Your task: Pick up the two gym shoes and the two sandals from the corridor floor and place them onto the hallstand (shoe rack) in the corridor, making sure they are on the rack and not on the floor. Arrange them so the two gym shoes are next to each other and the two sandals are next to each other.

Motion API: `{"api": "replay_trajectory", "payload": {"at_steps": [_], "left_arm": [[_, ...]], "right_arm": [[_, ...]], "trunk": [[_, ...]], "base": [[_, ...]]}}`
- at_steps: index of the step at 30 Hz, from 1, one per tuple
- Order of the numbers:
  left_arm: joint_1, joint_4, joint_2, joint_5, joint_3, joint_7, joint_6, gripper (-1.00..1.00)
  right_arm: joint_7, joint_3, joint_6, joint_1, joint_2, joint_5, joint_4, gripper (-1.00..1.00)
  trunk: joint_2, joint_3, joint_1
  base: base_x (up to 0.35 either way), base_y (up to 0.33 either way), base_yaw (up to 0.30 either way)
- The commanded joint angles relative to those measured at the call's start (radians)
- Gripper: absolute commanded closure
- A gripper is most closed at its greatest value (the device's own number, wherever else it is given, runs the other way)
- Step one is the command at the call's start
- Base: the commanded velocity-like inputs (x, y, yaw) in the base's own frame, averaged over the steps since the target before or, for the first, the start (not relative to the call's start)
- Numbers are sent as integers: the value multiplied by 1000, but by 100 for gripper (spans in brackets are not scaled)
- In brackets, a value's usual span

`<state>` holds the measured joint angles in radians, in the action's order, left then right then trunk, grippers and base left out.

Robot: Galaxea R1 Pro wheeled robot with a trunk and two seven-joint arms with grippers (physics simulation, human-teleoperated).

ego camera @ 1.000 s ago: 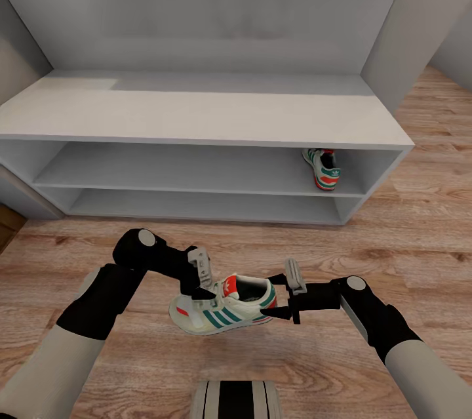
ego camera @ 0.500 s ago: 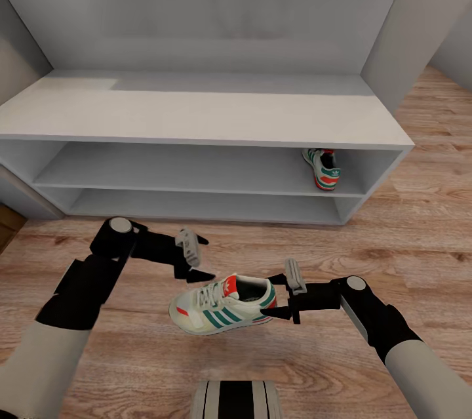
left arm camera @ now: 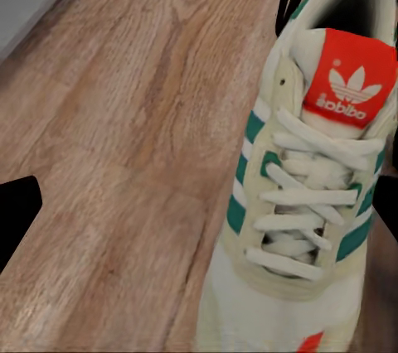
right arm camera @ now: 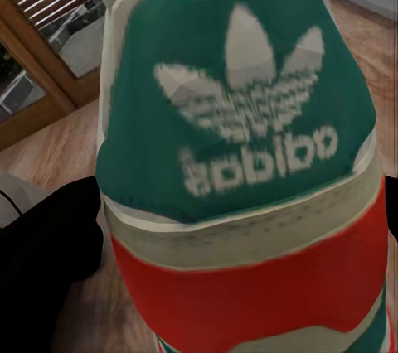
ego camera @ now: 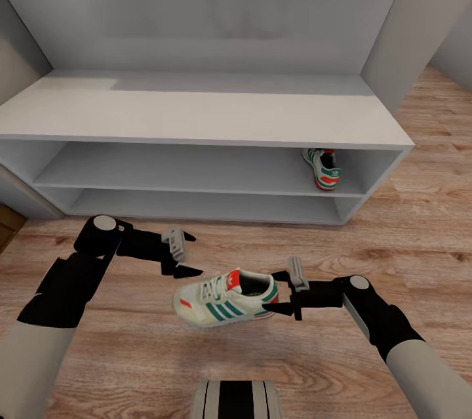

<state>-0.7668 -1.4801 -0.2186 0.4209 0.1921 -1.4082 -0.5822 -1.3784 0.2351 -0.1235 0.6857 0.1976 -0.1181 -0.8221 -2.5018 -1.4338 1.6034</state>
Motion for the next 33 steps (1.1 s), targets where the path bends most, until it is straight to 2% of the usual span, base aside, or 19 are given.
{"api": "replay_trajectory", "payload": {"at_steps": [1, 6, 10, 14, 18, 21, 22, 25, 29, 33], "left_arm": [[0, 2, -8, 0, -12, 0, 0, -100], [0, 12, -52, 1, -78, 2, 0, -100], [1, 17, -86, 2, -122, 6, -2, -100], [1, 20, -108, 10, -174, 11, -5, -100], [4, 21, -120, 58, -220, 14, -7, -100], [6, 21, -125, 111, -240, 15, -8, -100], [6, 21, -125, 111, -240, 15, -8, -100], [7, 21, -128, 146, -271, 16, -17, -100], [7, 21, -131, 172, -326, 18, -36, -100], [7, 21, -130, 214, -354, 17, -46, -100]], "right_arm": [[1, -3, 0, 0, 0, 0, 0, 100], [41, -10, 1, 0, 0, 1, 0, 100], [138, -12, 5, 0, 0, 1, 1, 100], [232, -12, 9, 0, 0, 1, 0, 100], [285, -13, 11, 0, -1, 0, 0, 100], [306, -18, 12, 0, -1, -1, -1, 100], [306, -18, 12, 0, -1, -1, -1, 100], [319, -52, 13, 0, -1, -5, -1, 100], [330, -132, 21, 0, -1, -8, 0, 100], [332, -197, 47, 0, 0, -9, 0, 100]], "trunk": [[0, 0, 0], [0, 0, 0], [0, 0, 0], [0, 0, 0], [0, 0, 0], [0, 0, 0], [0, 0, 0], [0, 0, 0], [0, 0, 0], [0, 0, 0]], "base": [[0, 0, 0], [0, 0, 0], [0, 0, 0], [0, 0, 0], [0, 0, 0], [0, 0, 0], [0, 0, 0], [0, 0, 0], [0, 0, 0], [0, 0, 0]]}}
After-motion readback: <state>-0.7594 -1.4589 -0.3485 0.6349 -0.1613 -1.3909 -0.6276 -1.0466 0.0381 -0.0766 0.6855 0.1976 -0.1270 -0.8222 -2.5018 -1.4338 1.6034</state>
